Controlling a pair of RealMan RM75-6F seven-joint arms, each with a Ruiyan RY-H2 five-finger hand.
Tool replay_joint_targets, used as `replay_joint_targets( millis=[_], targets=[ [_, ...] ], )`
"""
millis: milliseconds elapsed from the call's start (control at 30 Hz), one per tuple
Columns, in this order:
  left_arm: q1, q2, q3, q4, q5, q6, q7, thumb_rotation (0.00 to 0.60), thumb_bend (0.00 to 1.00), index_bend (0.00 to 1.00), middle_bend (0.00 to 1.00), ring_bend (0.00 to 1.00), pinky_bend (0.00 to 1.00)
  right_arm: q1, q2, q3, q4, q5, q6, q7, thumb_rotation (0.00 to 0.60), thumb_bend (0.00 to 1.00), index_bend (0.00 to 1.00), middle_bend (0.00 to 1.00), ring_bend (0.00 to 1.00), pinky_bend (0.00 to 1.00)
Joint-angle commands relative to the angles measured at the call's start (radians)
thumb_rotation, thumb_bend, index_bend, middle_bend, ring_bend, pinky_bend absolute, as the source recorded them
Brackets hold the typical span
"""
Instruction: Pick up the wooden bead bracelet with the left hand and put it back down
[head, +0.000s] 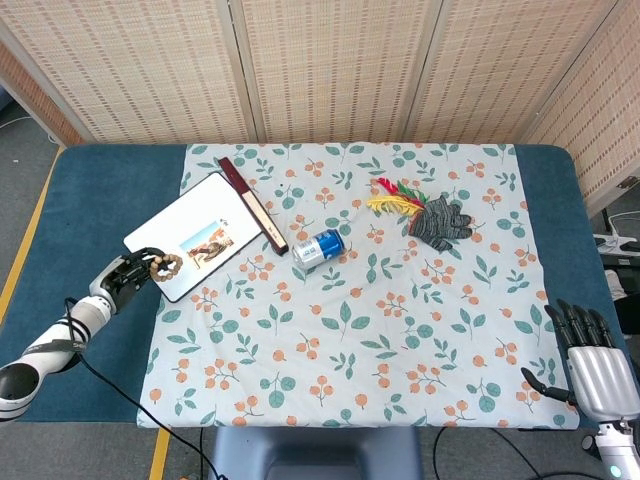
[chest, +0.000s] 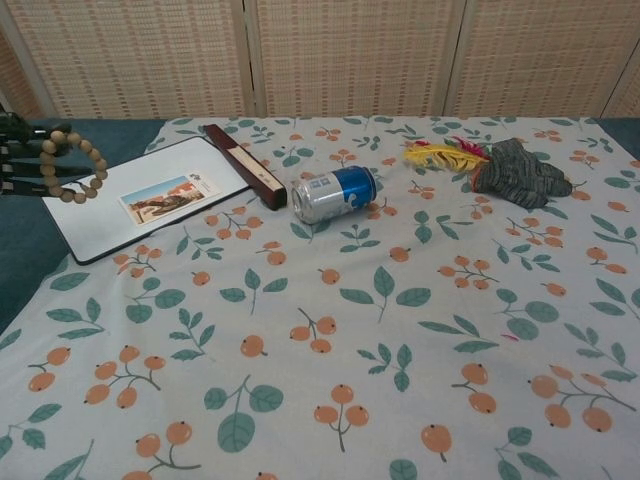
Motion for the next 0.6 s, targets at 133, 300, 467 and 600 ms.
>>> replay_joint_targets(
  millis=[133, 300, 467, 600],
  targets=[
    [0.002, 0.003, -0.003, -0.009, 0.015, -0.004, -0.003, 0.6, 1.0, 0.49, 0.55, 0.22, 0.0, -0.002, 0.002, 0.001, -0.001, -0.002, 0.004, 0.004, 0.322, 0.19, 0.0, 0.0, 0.0, 0.0],
    [0.01, 0.002, -0.013, -0.014, 0.027, -0.015, -0.01, 0.6, 0.99, 0.36, 0.46, 0.19, 0.0, -0.003, 0.004, 0.001, -0.001, -0.004, 0.005, 0.008, 0.321, 0.19, 0.0, 0.0, 0.0, 0.0],
    [0.018, 0.003, -0.005, -0.018, 0.044, -0.004, -0.004, 0.6, 0.61, 0.2, 0.42, 0.18, 0.0, -0.003, 0.003, 0.0, -0.001, -0.007, 0.005, 0.005, 0.319, 0.19, 0.0, 0.0, 0.0, 0.0],
    [0.018, 0.005, -0.001, -0.02, 0.036, 0.005, -0.013, 0.6, 0.54, 0.25, 0.51, 0.19, 0.0, -0.003, 0.003, 0.0, -0.001, -0.006, 0.004, 0.004, 0.321, 0.19, 0.0, 0.0, 0.0, 0.0]
  ],
)
